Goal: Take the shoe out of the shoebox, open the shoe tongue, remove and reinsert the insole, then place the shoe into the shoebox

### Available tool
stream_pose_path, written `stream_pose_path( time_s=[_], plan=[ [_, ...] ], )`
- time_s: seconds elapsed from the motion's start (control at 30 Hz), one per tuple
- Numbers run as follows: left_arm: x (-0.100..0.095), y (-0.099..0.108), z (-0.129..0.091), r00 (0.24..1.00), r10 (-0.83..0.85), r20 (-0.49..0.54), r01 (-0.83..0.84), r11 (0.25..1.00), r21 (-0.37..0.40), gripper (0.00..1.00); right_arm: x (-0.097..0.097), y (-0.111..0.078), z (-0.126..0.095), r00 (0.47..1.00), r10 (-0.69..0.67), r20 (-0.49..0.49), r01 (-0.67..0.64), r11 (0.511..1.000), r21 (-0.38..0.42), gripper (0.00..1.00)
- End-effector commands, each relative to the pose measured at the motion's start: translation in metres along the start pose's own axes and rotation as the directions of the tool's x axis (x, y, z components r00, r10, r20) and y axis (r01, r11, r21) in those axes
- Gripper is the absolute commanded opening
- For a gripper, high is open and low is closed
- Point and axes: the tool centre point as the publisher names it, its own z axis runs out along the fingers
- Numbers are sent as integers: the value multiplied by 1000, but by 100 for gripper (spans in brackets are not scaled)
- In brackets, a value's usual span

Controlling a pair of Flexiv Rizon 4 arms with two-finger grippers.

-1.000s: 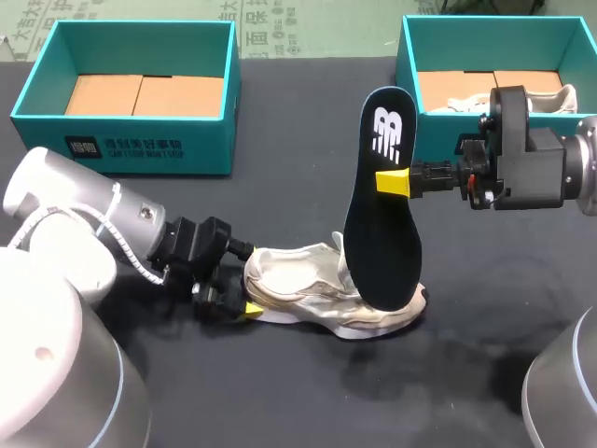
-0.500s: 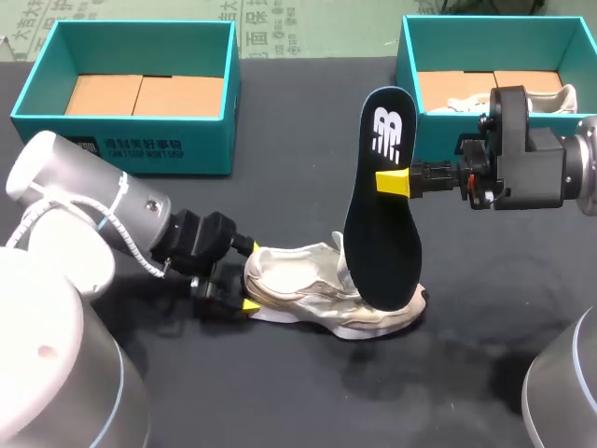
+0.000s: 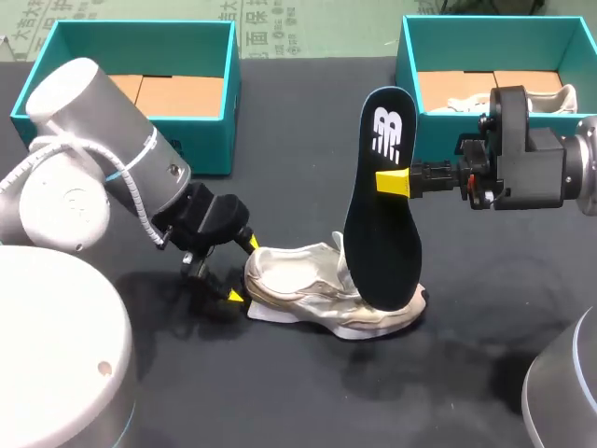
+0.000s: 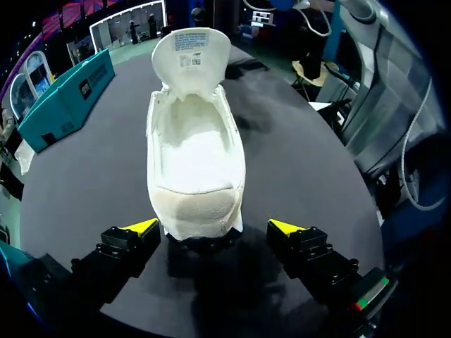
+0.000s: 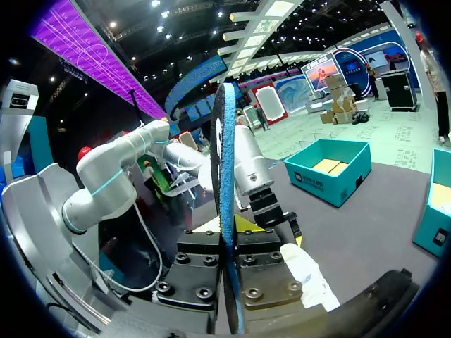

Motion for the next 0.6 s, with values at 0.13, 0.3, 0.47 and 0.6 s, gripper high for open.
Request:
stream_pose_path(
  time_s=[0.13,0.3,0.47,0.6],
  plan=[
    [-2,-3,-1,1000,-2,-8,1,998,-68,100,1,-2,1,1000,0,4,0,1000,-2,0],
    [2,-16,-12,1000,-14,21,17,988,-151,100,1,-2,1,1000,0,4,0,1000,-2,0],
    [1,-37,-23,999,-30,20,34,962,-270,100,1,-2,1,1000,0,4,0,1000,-2,0],
    [0,-53,-28,998,-21,56,40,928,-371,100,1,-2,1,1000,0,4,0,1000,-2,0]
  ],
)
